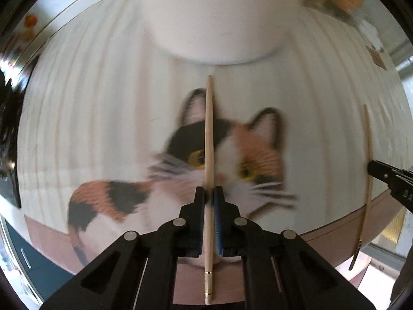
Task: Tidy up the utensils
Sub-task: 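Grasp a chopstick with the left tool while the right tool grasps another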
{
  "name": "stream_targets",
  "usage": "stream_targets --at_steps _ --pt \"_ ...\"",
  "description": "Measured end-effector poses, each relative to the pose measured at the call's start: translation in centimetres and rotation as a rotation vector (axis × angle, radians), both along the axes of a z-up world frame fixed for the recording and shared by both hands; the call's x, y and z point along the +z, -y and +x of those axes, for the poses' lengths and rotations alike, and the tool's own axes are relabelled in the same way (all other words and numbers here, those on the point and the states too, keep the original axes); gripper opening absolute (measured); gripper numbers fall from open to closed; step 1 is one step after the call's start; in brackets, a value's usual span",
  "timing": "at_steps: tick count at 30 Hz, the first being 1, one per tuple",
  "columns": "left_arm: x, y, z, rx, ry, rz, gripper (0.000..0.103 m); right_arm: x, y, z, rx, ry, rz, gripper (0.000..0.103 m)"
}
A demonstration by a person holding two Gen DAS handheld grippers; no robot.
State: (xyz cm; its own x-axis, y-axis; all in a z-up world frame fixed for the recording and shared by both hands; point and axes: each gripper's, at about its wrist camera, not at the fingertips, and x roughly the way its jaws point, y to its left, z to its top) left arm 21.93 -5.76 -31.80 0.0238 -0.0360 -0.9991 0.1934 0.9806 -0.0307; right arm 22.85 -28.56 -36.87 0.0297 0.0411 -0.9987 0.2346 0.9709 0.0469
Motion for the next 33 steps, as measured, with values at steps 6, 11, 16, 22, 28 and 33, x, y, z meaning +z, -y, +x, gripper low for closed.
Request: stream_targets --at_steps 6,11,16,22,28,33 --pt "0.1 -4.1 -0.6 0.084 -0.016 0.008 0.005 0.1 -4.5 0.9 0.085 -0.001 0.029 0.007" --pt "0.2 -7.5 -1.3 0.117 -0.025 -0.015 0.005 0.1 -8.7 1.7 0.167 -0.007 0.06 0.007" --pt "0.0 -9.5 -0.8 0.117 -0.032 -0.027 0.005 0.1 -11.4 2.0 0.222 -0.016 0.056 0.007" --pt "-0.7 -8.6 0.0 0.099 -0.021 -0.025 0.006 0.5 -12.5 2.0 0.221 -0.02 0.066 0.007" --pt "-0.3 -7.7 2.1 0.103 0.0 -0.028 0.006 0.3 -11.6 2.3 0.24 -0.017 0.032 0.007" --pt "-0.2 -7.1 2.9 0.102 0.025 -0.019 0.005 0.2 -13.7 3.0 0.273 -0.014 -0.039 0.007"
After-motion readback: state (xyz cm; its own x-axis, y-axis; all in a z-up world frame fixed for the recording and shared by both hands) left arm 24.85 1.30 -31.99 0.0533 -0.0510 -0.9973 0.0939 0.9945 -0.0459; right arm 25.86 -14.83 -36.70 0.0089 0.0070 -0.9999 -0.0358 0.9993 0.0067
